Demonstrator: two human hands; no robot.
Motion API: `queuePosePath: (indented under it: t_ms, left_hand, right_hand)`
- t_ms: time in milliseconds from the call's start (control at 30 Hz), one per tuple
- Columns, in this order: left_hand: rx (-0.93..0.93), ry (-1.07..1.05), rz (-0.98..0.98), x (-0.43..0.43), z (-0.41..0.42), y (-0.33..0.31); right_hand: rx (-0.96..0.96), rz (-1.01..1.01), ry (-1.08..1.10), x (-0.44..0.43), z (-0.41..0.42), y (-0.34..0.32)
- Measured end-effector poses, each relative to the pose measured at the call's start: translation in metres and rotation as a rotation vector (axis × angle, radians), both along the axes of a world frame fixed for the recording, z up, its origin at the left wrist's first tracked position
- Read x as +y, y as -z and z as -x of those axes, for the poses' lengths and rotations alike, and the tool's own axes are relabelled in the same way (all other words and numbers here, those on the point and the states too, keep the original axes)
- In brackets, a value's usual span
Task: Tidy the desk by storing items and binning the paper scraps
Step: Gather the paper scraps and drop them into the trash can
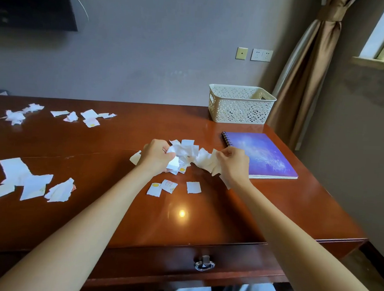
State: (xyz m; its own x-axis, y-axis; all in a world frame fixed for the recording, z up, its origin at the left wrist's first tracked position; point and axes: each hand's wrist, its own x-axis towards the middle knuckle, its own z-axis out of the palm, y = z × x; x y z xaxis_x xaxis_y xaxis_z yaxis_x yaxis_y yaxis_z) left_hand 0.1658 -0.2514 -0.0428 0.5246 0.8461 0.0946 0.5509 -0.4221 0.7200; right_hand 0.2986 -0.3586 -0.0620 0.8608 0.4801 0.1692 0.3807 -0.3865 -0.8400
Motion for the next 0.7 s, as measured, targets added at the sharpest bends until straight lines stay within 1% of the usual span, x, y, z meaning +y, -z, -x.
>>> queuePosePath:
  t_ms: [167, 267, 400, 533, 700]
  left_hand:
    - [0.002, -0.003, -0.059, 0.002, -0.009, 0.002]
    - [-0.034, -0.014, -0.071, -0.002, -0.016, -0.001]
    - [-0.085, 0.015, -0.083, -0.015, -0.025, -0.009]
    - [-0.191, 0.117, -0.007, -0.048, -0.044, -0.022]
    - [-0.403, 0.269, 0.097, -0.109, -0.085, -0.025]
  right_hand:
    - [0.001, -0.029, 0.056, -0.008, -0.007, 0.003]
    - [-0.016, -0.072, 0.107, -0.013, -0.012, 0.004]
    - [0.041, -0.125, 0.136, -0.021, -0.02, 0.002]
    - [0.129, -0.255, 0.152, -0.038, -0.028, 0.001]
    - [0.125, -0.394, 0.261, -0.097, -0.045, 0.001]
